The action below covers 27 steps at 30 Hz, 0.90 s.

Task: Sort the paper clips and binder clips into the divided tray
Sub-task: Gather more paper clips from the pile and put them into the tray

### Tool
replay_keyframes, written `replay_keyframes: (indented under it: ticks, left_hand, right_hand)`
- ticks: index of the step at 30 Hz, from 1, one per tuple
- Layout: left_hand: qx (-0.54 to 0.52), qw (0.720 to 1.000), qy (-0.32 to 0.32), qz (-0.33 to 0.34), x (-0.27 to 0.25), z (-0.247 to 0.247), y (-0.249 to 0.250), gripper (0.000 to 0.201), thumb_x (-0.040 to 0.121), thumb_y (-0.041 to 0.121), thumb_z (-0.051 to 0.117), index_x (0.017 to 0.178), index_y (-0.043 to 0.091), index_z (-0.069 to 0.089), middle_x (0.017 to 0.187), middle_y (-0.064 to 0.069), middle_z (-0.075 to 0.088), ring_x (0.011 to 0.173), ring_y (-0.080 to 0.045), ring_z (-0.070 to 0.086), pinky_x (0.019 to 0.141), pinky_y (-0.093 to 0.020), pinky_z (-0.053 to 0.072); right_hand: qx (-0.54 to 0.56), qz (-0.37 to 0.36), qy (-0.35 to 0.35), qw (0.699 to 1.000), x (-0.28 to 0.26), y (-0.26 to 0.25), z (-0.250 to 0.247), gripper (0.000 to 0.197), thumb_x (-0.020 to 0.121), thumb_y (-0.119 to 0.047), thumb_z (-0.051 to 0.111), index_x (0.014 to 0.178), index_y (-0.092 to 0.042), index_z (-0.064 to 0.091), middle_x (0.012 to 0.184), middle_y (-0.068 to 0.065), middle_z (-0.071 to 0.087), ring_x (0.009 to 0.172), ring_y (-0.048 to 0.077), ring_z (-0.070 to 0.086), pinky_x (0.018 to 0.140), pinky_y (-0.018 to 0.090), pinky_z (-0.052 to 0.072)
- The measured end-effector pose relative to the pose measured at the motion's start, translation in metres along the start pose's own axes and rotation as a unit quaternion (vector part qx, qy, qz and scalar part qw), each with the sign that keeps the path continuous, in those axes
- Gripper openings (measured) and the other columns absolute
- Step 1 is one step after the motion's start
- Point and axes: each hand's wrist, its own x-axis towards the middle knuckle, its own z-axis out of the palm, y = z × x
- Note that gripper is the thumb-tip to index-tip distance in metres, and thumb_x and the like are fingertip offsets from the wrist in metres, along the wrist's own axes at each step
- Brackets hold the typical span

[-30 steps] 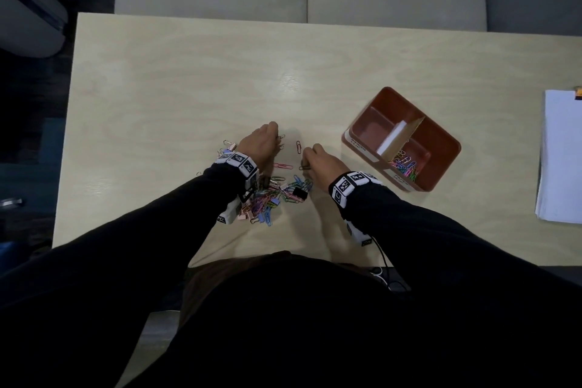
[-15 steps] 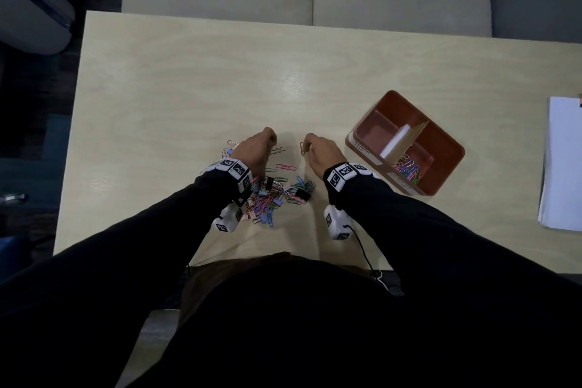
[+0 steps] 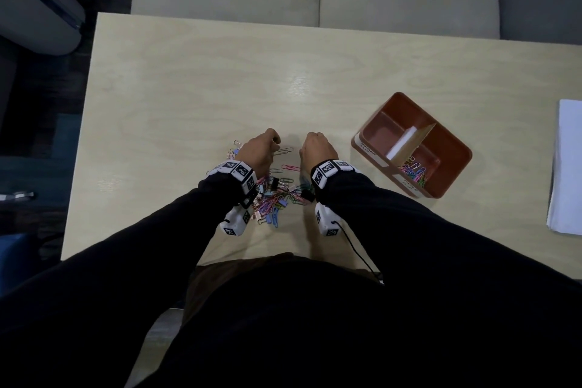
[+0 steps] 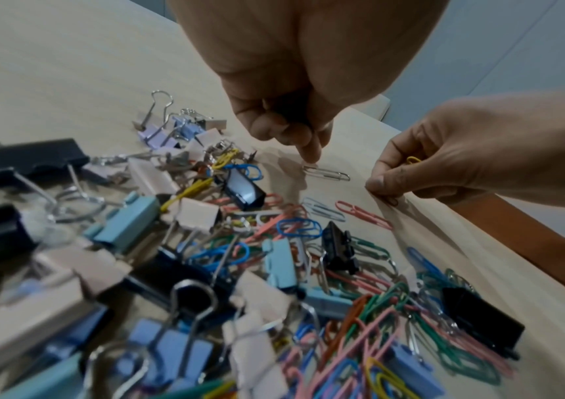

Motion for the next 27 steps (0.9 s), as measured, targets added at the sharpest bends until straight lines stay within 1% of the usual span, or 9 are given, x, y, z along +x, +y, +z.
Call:
replay_keyframes:
  ticks: [6, 10, 13, 17, 19, 21, 23, 25, 27]
  left_hand:
    - [0.011, 1.000, 0.010, 0.010, -0.010, 0.000, 0.014, 0.022, 0.095, 0.011, 0.041, 0.117, 0.012, 0.047, 0.090, -0.015, 0.069, 0.081, -0.036, 0.063, 0.073, -0.045, 0.053]
    - [-0.015, 0.999, 0.025, 0.040, -0.015, -0.002, 0.041, 0.016, 0.099, 0.008, 0.034, 0.111, 0.005, 0.044, 0.087, -0.012, 0.065, 0.070, -0.028, 0.056, 0.064, -0.038, 0.046]
    - [-0.050, 0.996, 0.028, 0.066, -0.016, -0.005, 0.070, 0.018, 0.099, 0.008, 0.033, 0.109, 0.004, 0.046, 0.089, -0.014, 0.063, 0.074, -0.029, 0.055, 0.066, -0.039, 0.046]
    - [-0.079, 0.992, 0.038, 0.092, -0.016, -0.009, 0.115, 0.019, 0.098, 0.009, 0.034, 0.109, 0.006, 0.050, 0.091, -0.011, 0.061, 0.080, -0.027, 0.055, 0.068, -0.032, 0.041]
    - [-0.087, 0.990, 0.034, 0.110, -0.016, -0.007, 0.139, 0.019, 0.097, 0.008, 0.036, 0.108, 0.006, 0.052, 0.094, -0.011, 0.062, 0.084, -0.027, 0.056, 0.074, -0.034, 0.044]
    - [-0.078, 0.988, 0.022, 0.132, -0.017, -0.001, 0.161, 0.018, 0.095, 0.007, 0.038, 0.105, 0.007, 0.053, 0.097, -0.012, 0.063, 0.088, -0.029, 0.058, 0.077, -0.037, 0.046]
    - [-0.067, 0.986, 0.008, 0.150, -0.020, 0.006, 0.185, 0.016, 0.093, 0.005, 0.041, 0.103, 0.007, 0.054, 0.099, -0.013, 0.063, 0.089, -0.033, 0.057, 0.077, -0.039, 0.046]
    - [-0.063, 0.985, -0.010, 0.159, -0.023, 0.012, 0.209, 0.014, 0.093, 0.007, 0.044, 0.102, 0.005, 0.055, 0.100, -0.015, 0.064, 0.090, -0.033, 0.058, 0.077, -0.039, 0.045]
    - [-0.035, 0.985, -0.038, 0.164, -0.026, 0.022, 0.232, 0.014, 0.092, 0.009, 0.048, 0.104, 0.005, 0.056, 0.102, -0.016, 0.066, 0.092, -0.033, 0.061, 0.079, -0.040, 0.049]
  right_hand:
    - [0.006, -0.034, -0.019, 0.999, -0.007, 0.008, -0.008, 0.012, 0.094, -0.007, 0.046, 0.102, -0.002, 0.053, 0.110, 0.019, 0.059, 0.098, 0.036, 0.058, 0.069, 0.034, 0.038]
    - [0.064, -0.070, 0.038, 0.995, -0.025, 0.020, -0.023, 0.007, 0.090, -0.004, 0.044, 0.094, -0.008, 0.048, 0.088, 0.012, 0.062, 0.079, 0.032, 0.060, 0.068, 0.041, 0.051]
    - [0.128, -0.081, 0.099, 0.984, -0.042, 0.032, -0.044, 0.010, 0.089, -0.005, 0.044, 0.094, -0.013, 0.046, 0.081, 0.004, 0.058, 0.070, 0.026, 0.055, 0.063, 0.037, 0.048]
    - [0.183, -0.034, 0.152, 0.971, -0.059, 0.054, -0.077, 0.015, 0.095, -0.012, 0.047, 0.109, -0.015, 0.051, 0.089, 0.006, 0.063, 0.077, 0.023, 0.059, 0.068, 0.033, 0.047]
    - [0.211, -0.013, 0.198, 0.957, -0.069, 0.071, -0.091, 0.014, 0.095, -0.013, 0.048, 0.106, -0.016, 0.054, 0.090, 0.002, 0.064, 0.080, 0.019, 0.059, 0.076, 0.031, 0.047]
    - [0.238, 0.006, 0.236, 0.942, -0.081, 0.089, -0.104, 0.013, 0.094, -0.009, 0.049, 0.104, -0.011, 0.057, 0.093, 0.000, 0.062, 0.081, 0.015, 0.056, 0.075, 0.026, 0.042]
    - [0.248, 0.040, 0.260, 0.932, -0.092, 0.110, -0.114, 0.012, 0.093, -0.011, 0.051, 0.101, -0.014, 0.059, 0.095, -0.002, 0.062, 0.084, 0.016, 0.058, 0.073, 0.025, 0.041]
    - [0.258, 0.076, 0.275, 0.923, -0.098, 0.130, -0.120, 0.008, 0.092, -0.014, 0.053, 0.097, -0.019, 0.059, 0.094, -0.004, 0.062, 0.089, 0.019, 0.061, 0.079, 0.028, 0.044]
    - [0.255, 0.110, 0.279, 0.919, -0.100, 0.147, -0.122, 0.010, 0.094, -0.013, 0.052, 0.099, -0.014, 0.060, 0.097, 0.000, 0.062, 0.090, 0.020, 0.058, 0.077, 0.024, 0.041]
